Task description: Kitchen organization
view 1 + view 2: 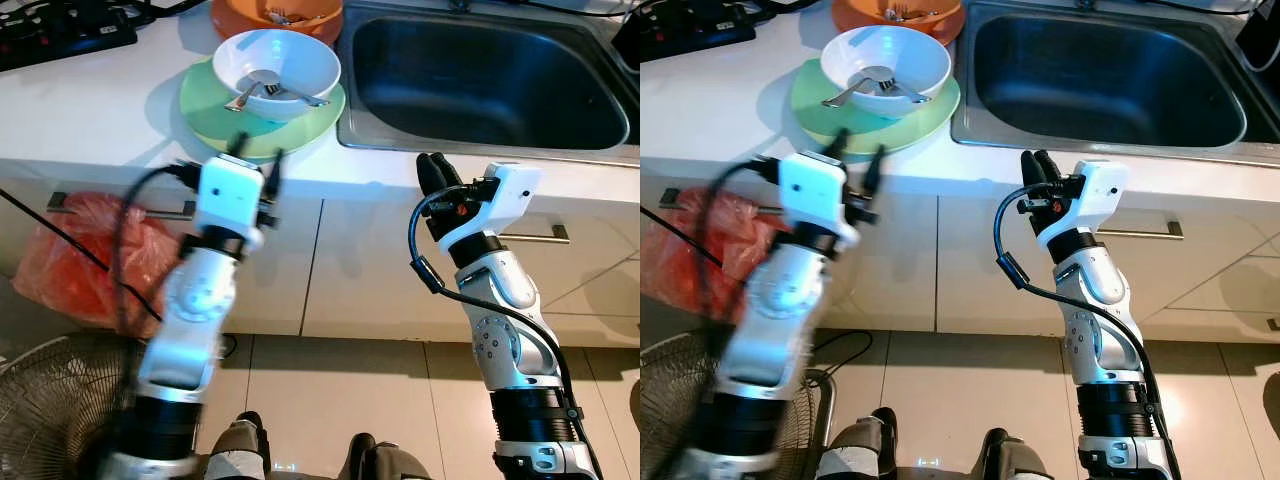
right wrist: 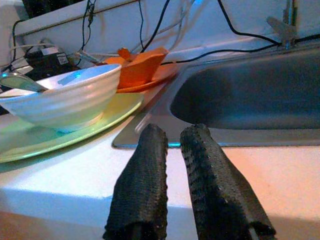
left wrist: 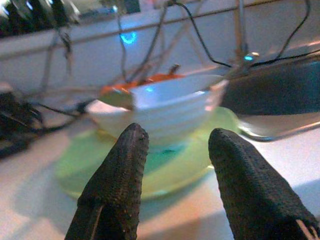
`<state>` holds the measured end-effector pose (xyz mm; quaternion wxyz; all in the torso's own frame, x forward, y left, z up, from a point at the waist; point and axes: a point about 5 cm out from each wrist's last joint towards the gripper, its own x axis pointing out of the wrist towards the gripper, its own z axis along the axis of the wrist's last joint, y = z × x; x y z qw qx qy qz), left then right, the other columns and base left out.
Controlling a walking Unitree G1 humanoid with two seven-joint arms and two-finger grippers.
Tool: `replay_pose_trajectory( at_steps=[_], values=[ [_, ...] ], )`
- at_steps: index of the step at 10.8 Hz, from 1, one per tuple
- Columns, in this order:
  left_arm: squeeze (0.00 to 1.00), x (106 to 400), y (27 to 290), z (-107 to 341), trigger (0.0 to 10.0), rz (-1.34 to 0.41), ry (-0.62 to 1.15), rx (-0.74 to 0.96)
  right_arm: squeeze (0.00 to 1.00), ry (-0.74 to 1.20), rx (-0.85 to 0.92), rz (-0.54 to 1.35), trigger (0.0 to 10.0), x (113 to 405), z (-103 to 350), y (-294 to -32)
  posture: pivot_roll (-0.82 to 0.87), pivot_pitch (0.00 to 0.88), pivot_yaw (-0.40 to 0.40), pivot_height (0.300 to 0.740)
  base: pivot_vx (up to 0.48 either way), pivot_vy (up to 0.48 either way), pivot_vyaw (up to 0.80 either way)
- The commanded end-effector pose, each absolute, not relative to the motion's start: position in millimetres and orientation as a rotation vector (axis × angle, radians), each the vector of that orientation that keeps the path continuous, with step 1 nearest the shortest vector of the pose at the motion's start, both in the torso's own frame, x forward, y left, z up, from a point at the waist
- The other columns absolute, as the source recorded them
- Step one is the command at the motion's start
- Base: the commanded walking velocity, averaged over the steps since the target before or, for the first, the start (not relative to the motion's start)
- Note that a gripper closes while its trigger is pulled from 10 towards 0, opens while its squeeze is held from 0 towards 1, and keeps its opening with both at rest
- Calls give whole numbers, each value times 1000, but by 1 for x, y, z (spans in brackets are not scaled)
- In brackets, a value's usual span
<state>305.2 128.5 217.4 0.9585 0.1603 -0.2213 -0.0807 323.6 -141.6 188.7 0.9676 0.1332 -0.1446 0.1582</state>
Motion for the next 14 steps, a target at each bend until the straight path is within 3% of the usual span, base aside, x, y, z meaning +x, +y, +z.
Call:
replay_pose_trajectory(
  at_steps=[1, 3, 6, 14],
  values=[
    [0, 303, 129, 227, 10000, -144, -497, 426, 0, -291, 264, 315, 10000, 324, 187, -144, 200, 215, -61, 740, 0, 0, 0],
    [0, 304, 138, 235, 10000, -97, -529, 607, 0, -288, 272, 321, 10000, 324, 186, -142, 202, 216, -62, 740, 0, 0, 0],
    [0, 301, 134, 237, 10000, -113, -546, 678, 0, -287, 283, 331, 10000, 324, 186, -139, 204, 217, -66, 740, 0, 0, 0],
    [0, 313, 137, 250, 10000, -73, -482, 1127, 0, -279, 308, 347, 10000, 324, 184, -132, 205, 215, -61, 740, 0, 0, 0]
  ],
)
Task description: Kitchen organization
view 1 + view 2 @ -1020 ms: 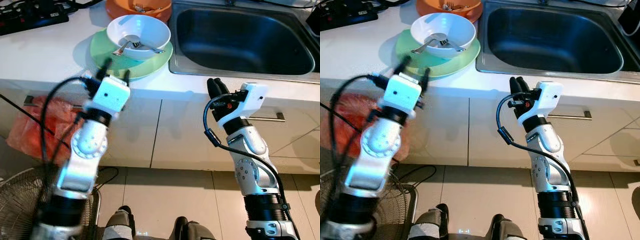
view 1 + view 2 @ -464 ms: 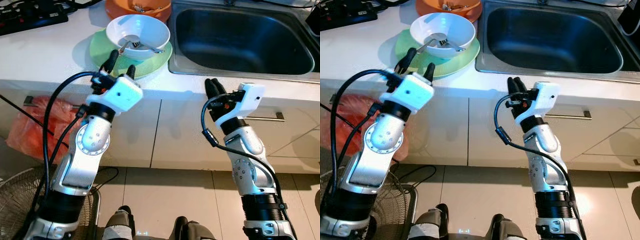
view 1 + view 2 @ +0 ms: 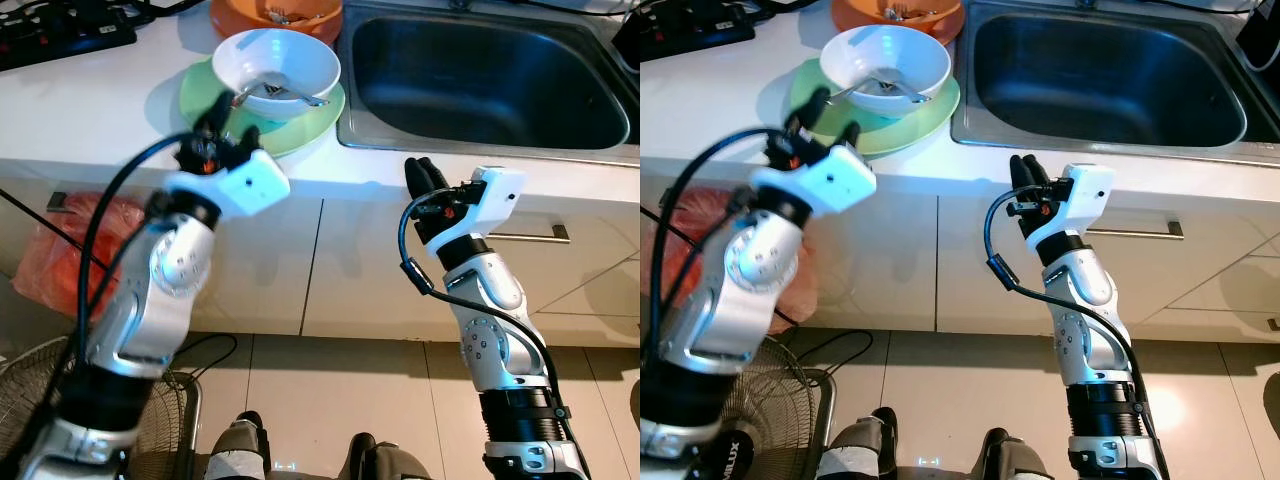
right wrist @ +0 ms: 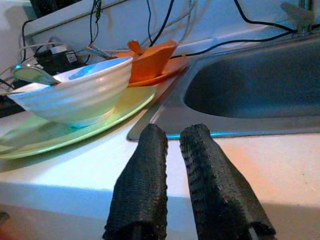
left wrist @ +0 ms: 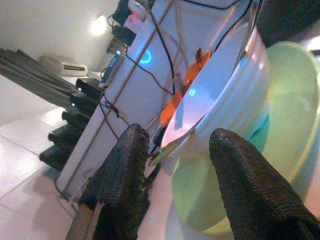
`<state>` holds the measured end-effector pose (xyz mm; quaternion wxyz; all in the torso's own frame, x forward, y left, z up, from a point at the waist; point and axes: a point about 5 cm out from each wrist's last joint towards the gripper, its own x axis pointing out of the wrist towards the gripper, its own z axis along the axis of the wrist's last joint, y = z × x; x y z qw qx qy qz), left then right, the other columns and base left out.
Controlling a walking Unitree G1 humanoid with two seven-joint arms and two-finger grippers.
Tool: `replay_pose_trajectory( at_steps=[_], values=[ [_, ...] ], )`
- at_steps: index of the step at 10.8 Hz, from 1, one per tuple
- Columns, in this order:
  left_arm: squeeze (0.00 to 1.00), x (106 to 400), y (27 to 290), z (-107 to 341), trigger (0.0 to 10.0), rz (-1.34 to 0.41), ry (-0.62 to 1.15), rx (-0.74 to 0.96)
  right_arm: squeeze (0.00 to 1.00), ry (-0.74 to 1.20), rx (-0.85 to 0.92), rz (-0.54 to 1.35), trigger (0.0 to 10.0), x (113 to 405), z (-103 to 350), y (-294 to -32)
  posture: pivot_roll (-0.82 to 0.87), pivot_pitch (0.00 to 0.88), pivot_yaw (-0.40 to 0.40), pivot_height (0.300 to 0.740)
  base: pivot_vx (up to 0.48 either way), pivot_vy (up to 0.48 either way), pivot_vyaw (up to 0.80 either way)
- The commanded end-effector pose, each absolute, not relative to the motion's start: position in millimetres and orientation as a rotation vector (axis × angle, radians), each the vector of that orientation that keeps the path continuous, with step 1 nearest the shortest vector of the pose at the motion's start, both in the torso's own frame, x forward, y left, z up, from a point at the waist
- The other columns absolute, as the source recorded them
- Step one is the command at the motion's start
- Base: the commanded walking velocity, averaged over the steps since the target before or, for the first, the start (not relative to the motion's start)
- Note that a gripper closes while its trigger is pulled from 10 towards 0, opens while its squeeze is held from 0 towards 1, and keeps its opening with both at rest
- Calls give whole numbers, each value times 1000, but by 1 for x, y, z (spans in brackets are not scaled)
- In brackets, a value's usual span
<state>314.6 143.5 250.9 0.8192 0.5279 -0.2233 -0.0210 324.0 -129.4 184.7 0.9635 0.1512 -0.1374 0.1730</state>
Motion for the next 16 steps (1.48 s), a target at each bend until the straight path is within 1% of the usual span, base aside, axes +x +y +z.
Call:
replay_pose_trajectory(
  at_steps=[1, 4, 5, 7, 9, 14, 15, 16],
  values=[
    [0, 315, 139, 251, 10000, -63, -472, 1166, 0, -279, 311, 347, 10000, 324, 184, -131, 206, 211, -61, 740, 0, 0, 0],
    [0, 317, 136, 254, 10000, -60, -481, 1181, 0, -281, 315, 349, 10000, 324, 185, -130, 203, 206, -59, 740, 0, 0, 0],
    [0, 318, 135, 255, 10000, -57, -474, 1213, 0, -281, 321, 350, 10000, 324, 185, -130, 204, 203, -59, 740, 0, 0, 0],
    [0, 322, 136, 259, 10000, -35, -456, 1261, 0, -280, 328, 354, 10000, 324, 185, -128, 206, 198, -58, 740, 0, 0, 0],
    [0, 327, 143, 257, 10000, -11, -404, 1299, 0, -278, 329, 357, 10000, 324, 184, -127, 204, 195, -58, 740, 0, 0, 0],
    [0, 328, 144, 258, 10000, -3, -400, 1288, 0, -276, 336, 357, 10000, 324, 184, -127, 207, 203, -60, 740, 0, 0, 0],
    [0, 328, 144, 258, 7569, 2, -401, 1280, 0, -275, 336, 358, 10000, 325, 184, -127, 208, 202, -61, 740, 0, 0, 0],
    [0, 328, 144, 258, 0, 7, -406, 1271, 0, -274, 337, 357, 10000, 325, 183, -127, 208, 202, -60, 740, 0, 0, 0]
  ],
)
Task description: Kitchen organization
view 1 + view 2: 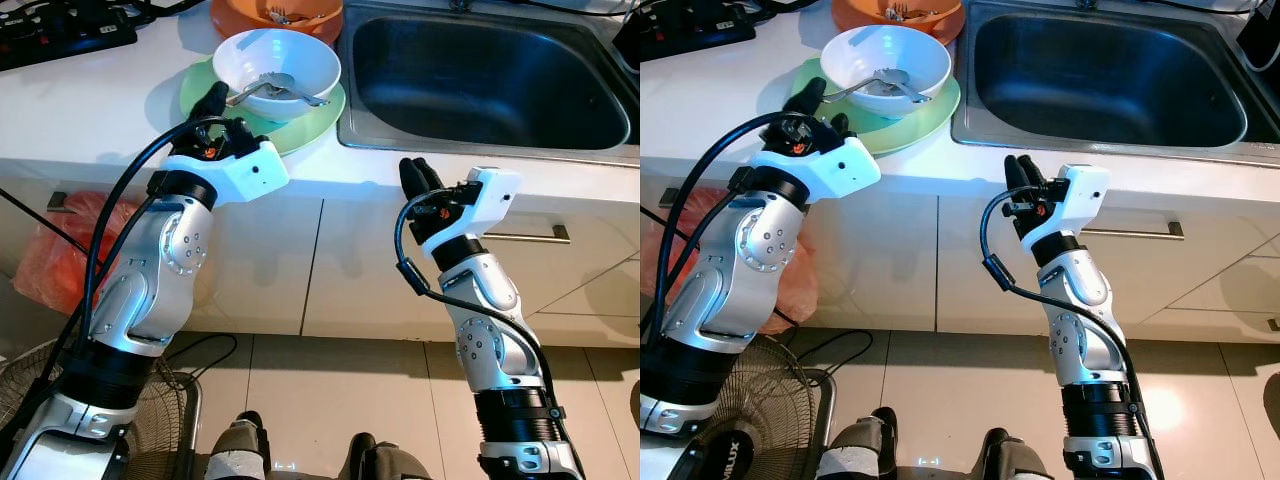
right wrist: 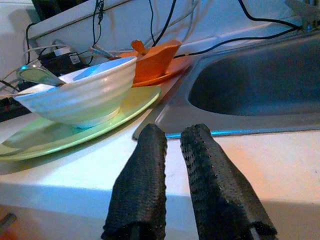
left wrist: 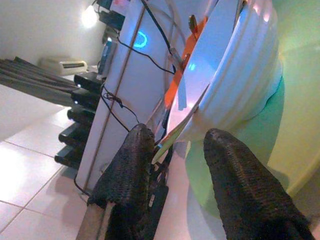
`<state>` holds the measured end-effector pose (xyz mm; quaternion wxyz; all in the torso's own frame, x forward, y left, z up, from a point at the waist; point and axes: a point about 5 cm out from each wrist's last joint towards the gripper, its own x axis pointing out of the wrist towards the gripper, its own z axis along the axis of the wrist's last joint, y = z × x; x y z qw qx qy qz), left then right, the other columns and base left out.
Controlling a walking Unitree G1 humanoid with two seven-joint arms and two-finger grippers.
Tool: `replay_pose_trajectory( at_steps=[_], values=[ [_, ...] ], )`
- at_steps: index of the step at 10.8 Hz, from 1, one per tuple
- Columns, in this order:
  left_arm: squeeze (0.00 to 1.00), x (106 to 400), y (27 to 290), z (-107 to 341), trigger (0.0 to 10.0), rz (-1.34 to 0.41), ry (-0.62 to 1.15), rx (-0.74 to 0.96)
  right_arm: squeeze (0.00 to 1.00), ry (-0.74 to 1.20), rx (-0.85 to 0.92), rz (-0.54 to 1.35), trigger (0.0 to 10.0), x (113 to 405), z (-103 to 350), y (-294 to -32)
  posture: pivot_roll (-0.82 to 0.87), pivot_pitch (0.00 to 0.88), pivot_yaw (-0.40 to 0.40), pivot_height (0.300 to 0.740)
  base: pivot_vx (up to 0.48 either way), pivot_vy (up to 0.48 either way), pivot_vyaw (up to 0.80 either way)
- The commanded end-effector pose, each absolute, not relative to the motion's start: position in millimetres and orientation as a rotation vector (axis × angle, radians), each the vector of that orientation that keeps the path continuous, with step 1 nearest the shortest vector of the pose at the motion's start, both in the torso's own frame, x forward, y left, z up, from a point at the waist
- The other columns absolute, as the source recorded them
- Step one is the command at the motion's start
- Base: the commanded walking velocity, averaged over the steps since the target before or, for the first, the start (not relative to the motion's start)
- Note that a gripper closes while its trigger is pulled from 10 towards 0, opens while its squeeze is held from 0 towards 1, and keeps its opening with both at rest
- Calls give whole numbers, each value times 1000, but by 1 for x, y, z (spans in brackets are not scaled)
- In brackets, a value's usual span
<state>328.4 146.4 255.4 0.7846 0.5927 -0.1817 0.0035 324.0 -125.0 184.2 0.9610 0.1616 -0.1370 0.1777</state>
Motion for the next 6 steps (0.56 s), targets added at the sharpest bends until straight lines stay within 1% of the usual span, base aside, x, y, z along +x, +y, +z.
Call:
replay_pose_trajectory(
  at_steps=[1, 6],
  values=[
    [0, 328, 144, 258, 0, 6, -407, 1269, 0, -273, 337, 357, 10000, 325, 183, -127, 210, 202, -62, 740, 0, 0, 0],
    [0, 327, 145, 256, 0, 1, -402, 1264, 0, -269, 340, 361, 10000, 326, 183, -126, 213, 201, -65, 740, 0, 0, 0]
  ],
)
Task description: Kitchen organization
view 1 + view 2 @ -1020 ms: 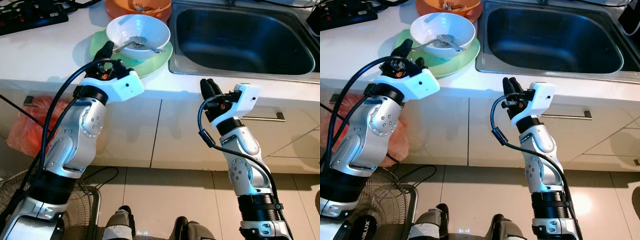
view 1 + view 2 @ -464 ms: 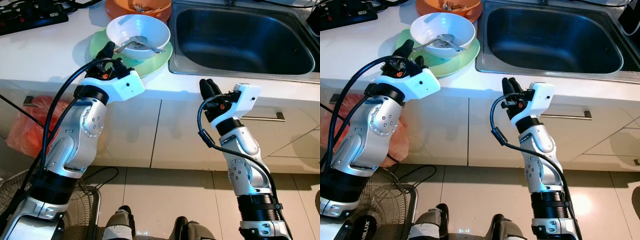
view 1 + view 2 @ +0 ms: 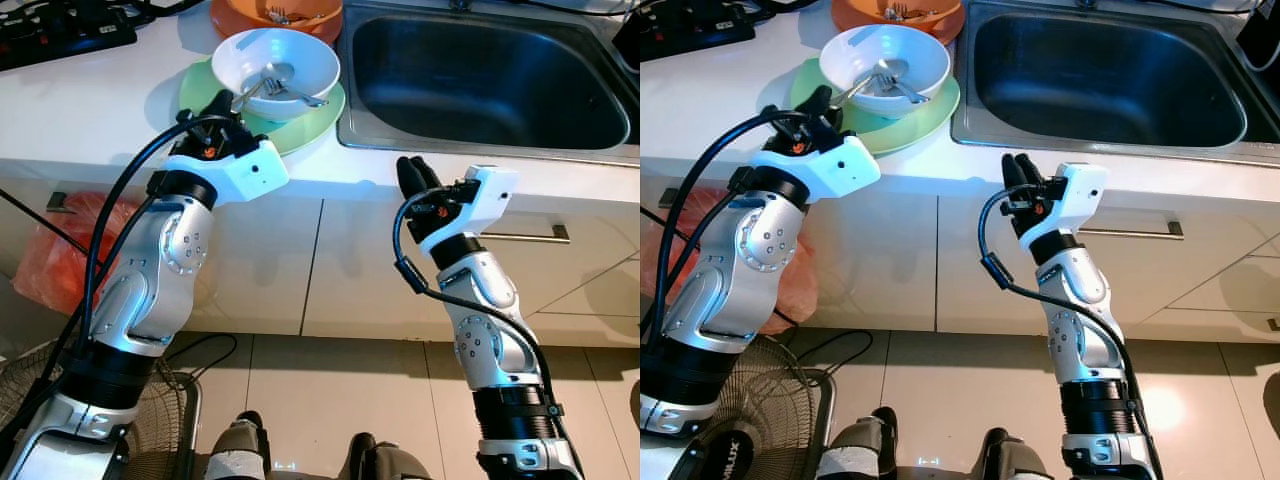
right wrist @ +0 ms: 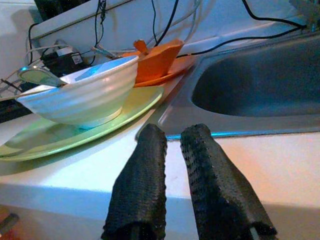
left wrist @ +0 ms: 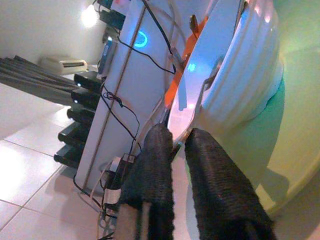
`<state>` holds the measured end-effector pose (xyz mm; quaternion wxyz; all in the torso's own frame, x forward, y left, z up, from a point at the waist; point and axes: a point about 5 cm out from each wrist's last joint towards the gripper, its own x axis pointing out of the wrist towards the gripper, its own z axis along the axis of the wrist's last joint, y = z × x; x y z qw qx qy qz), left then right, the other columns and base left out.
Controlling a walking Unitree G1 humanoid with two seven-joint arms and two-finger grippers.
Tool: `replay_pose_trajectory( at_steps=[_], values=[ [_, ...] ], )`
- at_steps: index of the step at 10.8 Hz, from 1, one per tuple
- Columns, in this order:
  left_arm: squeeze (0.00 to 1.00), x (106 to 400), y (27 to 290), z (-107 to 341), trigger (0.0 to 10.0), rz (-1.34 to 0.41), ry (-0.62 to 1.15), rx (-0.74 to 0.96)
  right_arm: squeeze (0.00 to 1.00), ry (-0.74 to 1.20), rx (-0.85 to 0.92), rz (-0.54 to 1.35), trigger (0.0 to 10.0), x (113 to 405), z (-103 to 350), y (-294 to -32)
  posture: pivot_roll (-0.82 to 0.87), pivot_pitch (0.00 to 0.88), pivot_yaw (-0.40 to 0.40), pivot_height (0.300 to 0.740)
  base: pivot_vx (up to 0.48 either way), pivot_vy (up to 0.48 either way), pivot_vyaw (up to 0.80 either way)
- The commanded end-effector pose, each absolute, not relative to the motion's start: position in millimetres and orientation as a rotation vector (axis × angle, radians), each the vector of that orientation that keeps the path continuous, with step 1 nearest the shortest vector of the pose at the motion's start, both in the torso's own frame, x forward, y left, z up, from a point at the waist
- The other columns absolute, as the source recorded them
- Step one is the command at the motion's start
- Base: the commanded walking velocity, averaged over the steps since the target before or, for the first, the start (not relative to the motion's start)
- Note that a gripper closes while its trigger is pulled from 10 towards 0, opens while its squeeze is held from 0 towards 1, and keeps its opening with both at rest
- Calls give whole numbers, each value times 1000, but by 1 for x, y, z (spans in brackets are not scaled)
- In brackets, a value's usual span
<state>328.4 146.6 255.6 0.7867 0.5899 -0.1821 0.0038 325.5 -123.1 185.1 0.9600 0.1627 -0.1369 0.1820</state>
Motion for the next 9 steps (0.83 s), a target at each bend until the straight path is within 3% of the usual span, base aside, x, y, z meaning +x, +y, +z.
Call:
replay_pose_trajectory(
  at_steps=[1, 8, 9],
  values=[
    [0, 327, 144, 257, 0, 0, -404, 1263, 0, -269, 340, 361, 10000, 326, 183, -125, 213, 201, -65, 740, 0, 0, 0],
    [0, 327, 142, 259, 0, 8, -429, 1240, 0, -267, 342, 357, 10000, 327, 182, -125, 212, 197, -62, 740, 0, 0, 0],
    [0, 324, 136, 264, 0, -6, -494, 1221, 0, -268, 343, 358, 10000, 327, 182, -125, 213, 196, -63, 740, 0, 0, 0]
  ],
)
